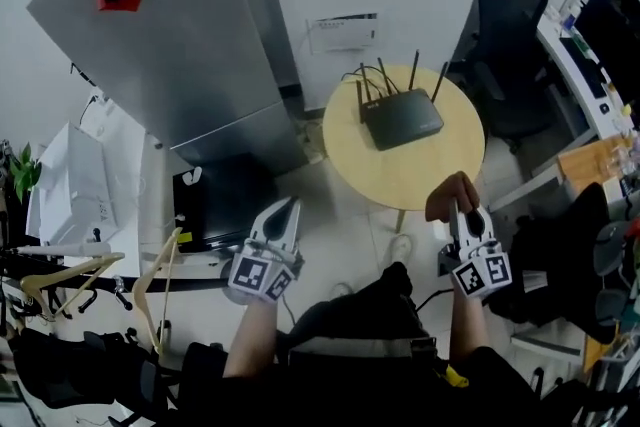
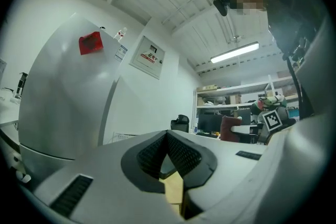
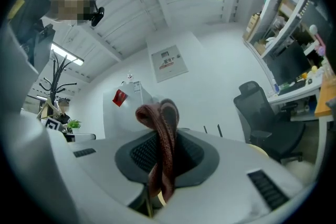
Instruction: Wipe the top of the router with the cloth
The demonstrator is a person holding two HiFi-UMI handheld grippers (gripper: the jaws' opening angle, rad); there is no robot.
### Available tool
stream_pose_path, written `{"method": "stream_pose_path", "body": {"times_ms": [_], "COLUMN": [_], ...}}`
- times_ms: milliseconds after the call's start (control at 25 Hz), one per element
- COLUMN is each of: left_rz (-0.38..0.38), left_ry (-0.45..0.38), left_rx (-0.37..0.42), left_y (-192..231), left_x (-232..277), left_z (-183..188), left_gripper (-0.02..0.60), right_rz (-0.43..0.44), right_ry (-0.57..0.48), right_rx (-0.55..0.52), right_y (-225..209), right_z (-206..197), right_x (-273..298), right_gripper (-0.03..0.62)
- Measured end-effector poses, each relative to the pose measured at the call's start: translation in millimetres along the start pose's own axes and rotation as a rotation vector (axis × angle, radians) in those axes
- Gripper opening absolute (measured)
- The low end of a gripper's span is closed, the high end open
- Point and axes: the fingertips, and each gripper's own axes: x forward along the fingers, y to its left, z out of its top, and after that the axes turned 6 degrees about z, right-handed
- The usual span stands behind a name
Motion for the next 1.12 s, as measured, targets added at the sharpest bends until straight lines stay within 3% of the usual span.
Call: {"method": "stream_pose_path", "body": {"times_ms": [240, 720, 880, 1120], "left_rz": [-0.047, -0.033, -0.078, -0.129], "left_ry": [-0.014, -0.05, -0.04, -0.019], "left_rx": [0.011, -0.003, -0.074, -0.046], "left_y": [-42.6, -168.8, -202.3, -213.9], "left_x": [-10.1, -2.0, 0.7, 7.7], "left_z": [8.1, -9.9, -14.3, -11.7], "left_gripper": [-0.006, -0.006, -0.006, -0.006], "right_rz": [-0.016, 0.078, 0.062, -0.009], "right_ry": [-0.013, -0.001, 0.0, -0.016], "right_rx": [-0.033, -0.136, -0.118, -0.089], "right_y": [7.6, -26.2, -31.3, -48.2], "right_z": [13.5, 62.8, 64.0, 61.5], "right_x": [-38.2, -120.6, -140.6, -147.8], "right_gripper": [0.061, 0.061, 0.06, 0.057]}}
